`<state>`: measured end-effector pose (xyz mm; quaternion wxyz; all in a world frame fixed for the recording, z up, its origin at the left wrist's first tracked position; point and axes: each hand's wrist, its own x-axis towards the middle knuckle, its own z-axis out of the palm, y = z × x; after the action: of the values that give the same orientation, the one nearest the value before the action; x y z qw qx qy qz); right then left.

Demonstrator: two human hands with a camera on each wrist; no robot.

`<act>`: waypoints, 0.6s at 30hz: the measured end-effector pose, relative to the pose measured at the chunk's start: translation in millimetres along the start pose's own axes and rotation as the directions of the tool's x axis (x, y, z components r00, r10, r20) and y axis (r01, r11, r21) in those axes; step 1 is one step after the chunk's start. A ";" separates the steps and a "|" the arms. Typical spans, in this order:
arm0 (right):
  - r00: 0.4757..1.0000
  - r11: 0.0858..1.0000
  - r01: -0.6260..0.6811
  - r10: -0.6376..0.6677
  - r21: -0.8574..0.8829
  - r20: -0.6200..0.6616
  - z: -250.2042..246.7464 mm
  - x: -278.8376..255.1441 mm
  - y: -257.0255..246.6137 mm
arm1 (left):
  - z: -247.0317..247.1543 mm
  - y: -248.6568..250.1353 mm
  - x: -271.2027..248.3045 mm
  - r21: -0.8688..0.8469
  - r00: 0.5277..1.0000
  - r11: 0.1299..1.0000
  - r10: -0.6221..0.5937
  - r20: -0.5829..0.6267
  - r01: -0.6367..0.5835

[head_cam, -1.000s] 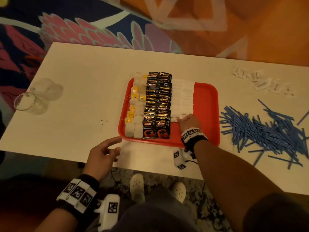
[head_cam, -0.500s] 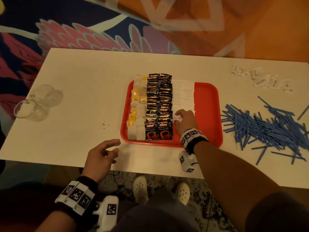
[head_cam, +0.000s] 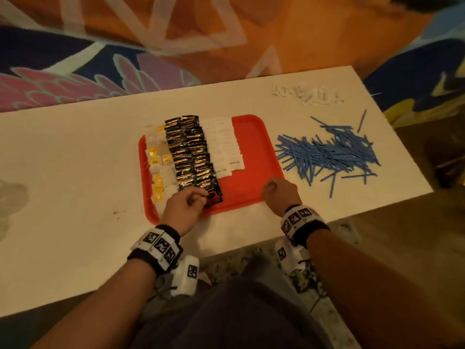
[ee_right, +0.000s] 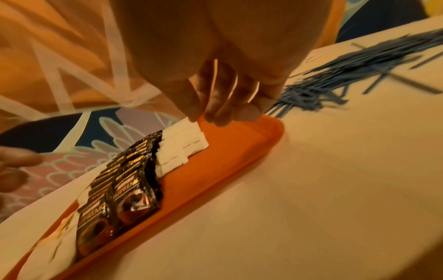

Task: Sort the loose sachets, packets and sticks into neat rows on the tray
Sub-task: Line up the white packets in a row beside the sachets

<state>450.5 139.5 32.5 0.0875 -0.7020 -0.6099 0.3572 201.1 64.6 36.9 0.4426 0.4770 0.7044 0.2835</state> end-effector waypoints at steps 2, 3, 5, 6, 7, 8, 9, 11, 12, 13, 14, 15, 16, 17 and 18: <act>0.999 0.999 -0.040 0.041 -0.018 0.036 -10.9 -6.8 16.0 | 21.2 19.1 17.2 0.049 0.996 0.998 0.037 0.084 -0.041; 0.997 0.998 -0.061 0.062 -0.010 0.053 -16.8 -9.1 24.3 | 33.0 29.0 25.7 0.077 0.992 0.995 0.050 0.120 -0.059; 0.992 0.995 -0.099 0.098 0.009 0.075 -30.7 -11.0 41.1 | 57.2 49.1 42.4 0.132 0.985 0.988 0.062 0.163 -0.084; 0.991 0.993 -0.115 0.114 0.018 0.077 -38.2 -9.5 49.2 | 69.8 58.6 51.6 0.145 0.983 0.985 0.069 0.169 -0.094; 0.989 0.991 -0.131 0.128 0.030 0.070 -45.7 -5.9 57.5 | 82.3 68.4 61.6 0.149 0.982 0.983 0.080 0.171 -0.106; 0.988 0.989 -0.142 0.140 0.044 0.059 -53.0 -1.4 65.1 | 94.8 79.1 72.0 0.152 0.980 0.981 0.091 0.174 -0.118; 0.988 0.987 -0.149 0.147 0.052 0.048 -60.2 4.0 72.4 | 106.9 90.2 82.9 0.159 0.978 0.978 0.106 0.181 -0.135; 0.989 0.989 -0.144 0.142 0.044 0.044 -75.0 18.1 85.6 | 130.8 113.4 108.1 0.205 0.971 0.964 0.126 0.204 -0.168; 0.990 0.990 -0.134 0.132 0.038 0.051 -82.5 26.6 91.7 | 142.5 125.0 123.0 0.229 0.969 0.957 0.127 0.213 -0.176; 0.990 0.991 -0.128 0.125 0.041 0.061 -90.1 35.9 97.3 | 154.4 136.2 138.8 0.251 0.967 0.950 0.128 0.221 -0.183; 0.991 0.992 -0.120 0.117 0.044 0.070 -98.4 45.1 102.1 | 166.9 146.4 155.7 0.278 0.965 0.941 0.128 0.230 -0.191; 0.992 0.993 -0.107 0.104 0.043 0.078 -105.5 54.9 107.0 | 179.1 156.7 172.7 0.309 0.964 0.930 0.128 0.235 -0.199; 0.993 0.995 -0.088 0.085 0.039 0.085 -112.7 64.7 111.9 | 190.8 165.5 190.8 0.350 0.964 0.914 0.128 0.231 -0.205; 0.993 0.997 -0.073 0.069 0.037 0.093 -119.2 75.1 117.4 | 202.2 174.2 209.8 0.393 0.966 0.895 0.131 0.224 -0.212; 0.994 0.997 -0.057 0.053 0.043 0.100 -124.8 84.4 122.6 | 212.0 182.0 228.5 0.433 0.967 0.876 0.130 0.217 -0.215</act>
<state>623.9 226.5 21.8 0.0635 -0.6980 -0.5856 0.4074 432.3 340.6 10.9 0.3545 0.6517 0.6622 0.1053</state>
